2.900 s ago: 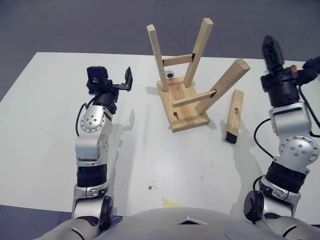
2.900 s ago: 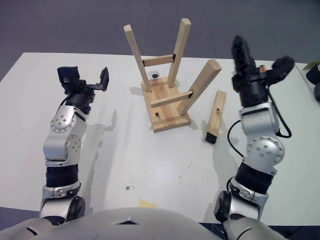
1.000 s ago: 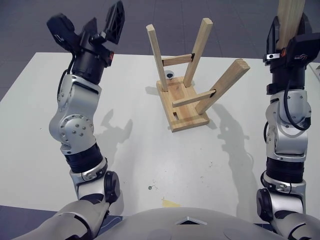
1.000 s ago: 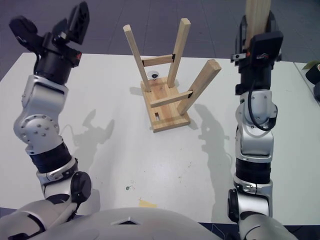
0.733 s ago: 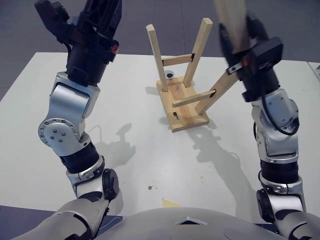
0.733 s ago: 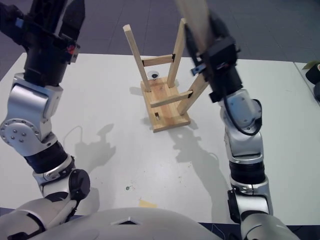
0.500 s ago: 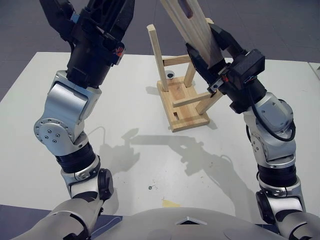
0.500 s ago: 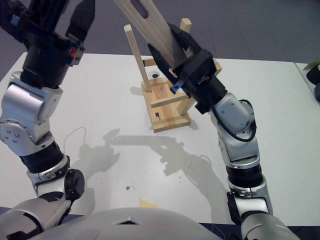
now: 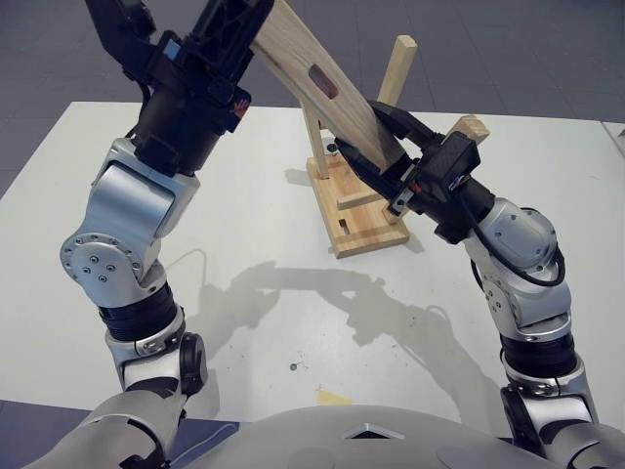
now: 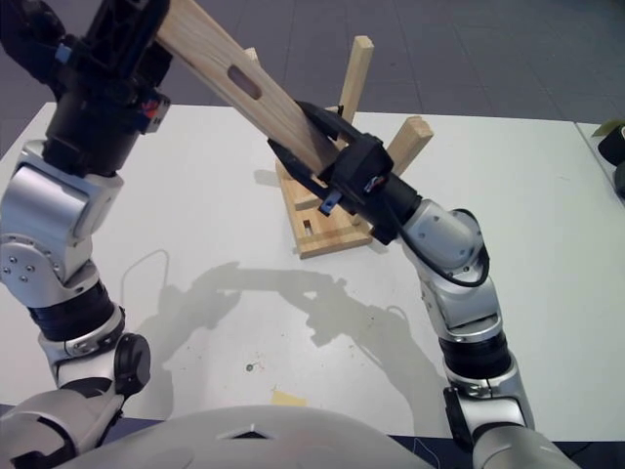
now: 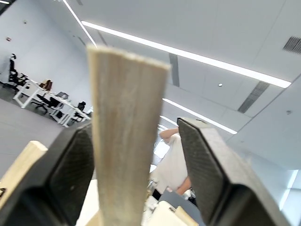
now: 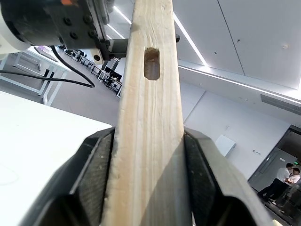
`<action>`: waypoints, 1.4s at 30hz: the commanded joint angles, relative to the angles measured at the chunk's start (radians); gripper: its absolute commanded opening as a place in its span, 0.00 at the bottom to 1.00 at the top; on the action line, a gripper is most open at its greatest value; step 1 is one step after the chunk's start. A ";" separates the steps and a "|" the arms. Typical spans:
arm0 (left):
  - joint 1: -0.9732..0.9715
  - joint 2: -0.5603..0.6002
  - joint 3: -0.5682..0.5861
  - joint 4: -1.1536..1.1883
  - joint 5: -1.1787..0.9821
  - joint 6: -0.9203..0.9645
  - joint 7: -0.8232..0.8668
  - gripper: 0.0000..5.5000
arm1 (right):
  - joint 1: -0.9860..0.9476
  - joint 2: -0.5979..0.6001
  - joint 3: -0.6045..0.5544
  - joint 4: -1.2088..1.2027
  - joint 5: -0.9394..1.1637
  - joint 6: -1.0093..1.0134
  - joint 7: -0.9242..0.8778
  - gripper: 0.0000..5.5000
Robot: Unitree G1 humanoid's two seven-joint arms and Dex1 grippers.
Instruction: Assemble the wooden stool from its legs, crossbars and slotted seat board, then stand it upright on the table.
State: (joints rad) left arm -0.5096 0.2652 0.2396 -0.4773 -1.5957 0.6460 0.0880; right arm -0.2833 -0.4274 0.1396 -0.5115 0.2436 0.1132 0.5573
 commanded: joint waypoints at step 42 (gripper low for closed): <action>-0.015 0.250 -0.001 0.095 0.843 -0.194 -0.115 0.19 | -0.222 -0.035 -0.359 0.445 0.132 0.327 -0.322 0.98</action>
State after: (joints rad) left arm -0.5838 0.4927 0.2816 -0.3966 -0.8229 0.4409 0.0081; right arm -0.5522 -0.4527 -0.2634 -0.0408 0.3834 0.4298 0.1791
